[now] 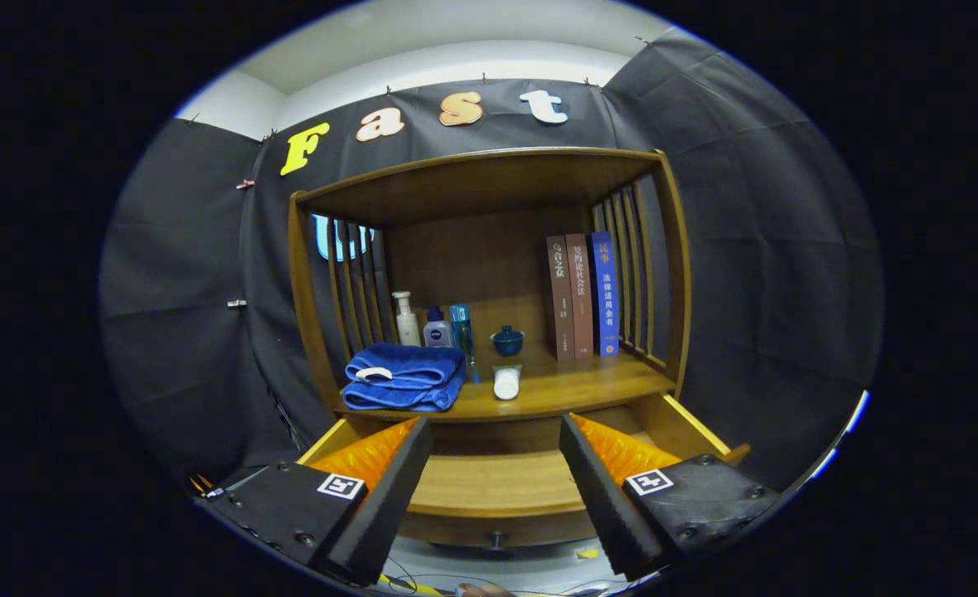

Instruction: Pull open the drawer, take out the items inside it, and place them on the countertop above the cabinet.

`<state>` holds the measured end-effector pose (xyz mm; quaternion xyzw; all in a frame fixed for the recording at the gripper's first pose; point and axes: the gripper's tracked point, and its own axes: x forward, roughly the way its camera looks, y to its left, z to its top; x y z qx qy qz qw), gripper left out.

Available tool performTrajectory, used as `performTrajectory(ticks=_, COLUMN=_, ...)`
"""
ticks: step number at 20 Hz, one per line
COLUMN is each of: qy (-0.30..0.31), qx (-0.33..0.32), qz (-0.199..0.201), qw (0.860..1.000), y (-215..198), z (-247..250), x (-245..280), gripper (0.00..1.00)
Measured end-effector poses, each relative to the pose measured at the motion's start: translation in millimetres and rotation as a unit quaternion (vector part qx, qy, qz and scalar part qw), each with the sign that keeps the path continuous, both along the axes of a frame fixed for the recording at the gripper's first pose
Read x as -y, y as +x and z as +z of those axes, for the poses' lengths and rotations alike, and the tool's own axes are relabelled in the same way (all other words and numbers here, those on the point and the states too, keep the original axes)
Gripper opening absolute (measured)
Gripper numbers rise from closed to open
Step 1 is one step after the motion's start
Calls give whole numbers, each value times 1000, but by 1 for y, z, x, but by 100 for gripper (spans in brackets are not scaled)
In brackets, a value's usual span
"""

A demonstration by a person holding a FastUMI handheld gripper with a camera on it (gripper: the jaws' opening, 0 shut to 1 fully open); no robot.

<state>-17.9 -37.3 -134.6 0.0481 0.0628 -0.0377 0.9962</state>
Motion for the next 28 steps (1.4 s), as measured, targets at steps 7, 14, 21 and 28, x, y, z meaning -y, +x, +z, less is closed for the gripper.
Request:
performTrajectory(ticks=7, qy=9, qx=-33, qz=-2, qw=999, y=-22, z=-75, x=-4, gripper=99)
performTrajectory(ticks=14, qy=18, qx=-83, qz=-18, qw=996, y=-12, z=-141, x=3, gripper=99)
performTrajectory(ticks=21, qy=-6, qx=-102, qz=-15, qw=995, y=-1, z=-166, x=-2, gripper=99)
performTrajectory(ticks=28, qy=-13, qx=-95, qz=-15, qw=995, y=-1, z=-165, x=0, gripper=98)
